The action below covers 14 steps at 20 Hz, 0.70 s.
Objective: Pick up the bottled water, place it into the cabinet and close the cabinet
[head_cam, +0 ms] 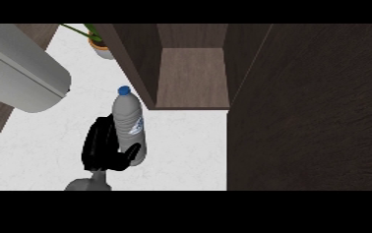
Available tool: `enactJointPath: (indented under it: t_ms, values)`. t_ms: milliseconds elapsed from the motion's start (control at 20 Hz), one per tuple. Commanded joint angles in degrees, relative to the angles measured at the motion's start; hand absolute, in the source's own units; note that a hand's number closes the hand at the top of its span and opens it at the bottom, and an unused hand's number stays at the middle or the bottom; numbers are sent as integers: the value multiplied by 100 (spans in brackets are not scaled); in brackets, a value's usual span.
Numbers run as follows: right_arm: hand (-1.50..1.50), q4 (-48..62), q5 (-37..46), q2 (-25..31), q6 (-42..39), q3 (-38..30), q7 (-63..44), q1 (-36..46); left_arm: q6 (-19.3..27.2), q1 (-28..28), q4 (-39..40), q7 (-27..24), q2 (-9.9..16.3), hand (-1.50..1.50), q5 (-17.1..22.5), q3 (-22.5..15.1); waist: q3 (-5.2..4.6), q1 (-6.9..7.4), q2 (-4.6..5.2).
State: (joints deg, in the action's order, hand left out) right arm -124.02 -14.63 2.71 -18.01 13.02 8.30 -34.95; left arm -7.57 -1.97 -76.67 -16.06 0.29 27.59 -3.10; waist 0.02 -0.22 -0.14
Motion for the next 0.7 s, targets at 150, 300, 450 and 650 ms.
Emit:
enactJointPath:
  t_ms: [150, 300, 450, 650]
  values:
    - [-150, 185, 184, -147, 240, 215, -160, 337, 1173, -902, -190, 319, -28, 150, -194, -616, -2, -17, 12]
    - [-150, -146, 297, -120, 268, 385, -194, 112, 2248, -1323, -536, 686, -29, 150, -265, -1170, -1, -46, 4]
    - [-150, -196, 118, -38, 198, 278, -41, -172, 2243, -1880, 325, 356, -29, 150, -68, -1014, -3, -71, 14]
    - [-150, 469, 86, -83, 210, 59, -6, 455, 2774, -2666, 665, 536, -29, 150, -411, -1029, -1, -53, 21]
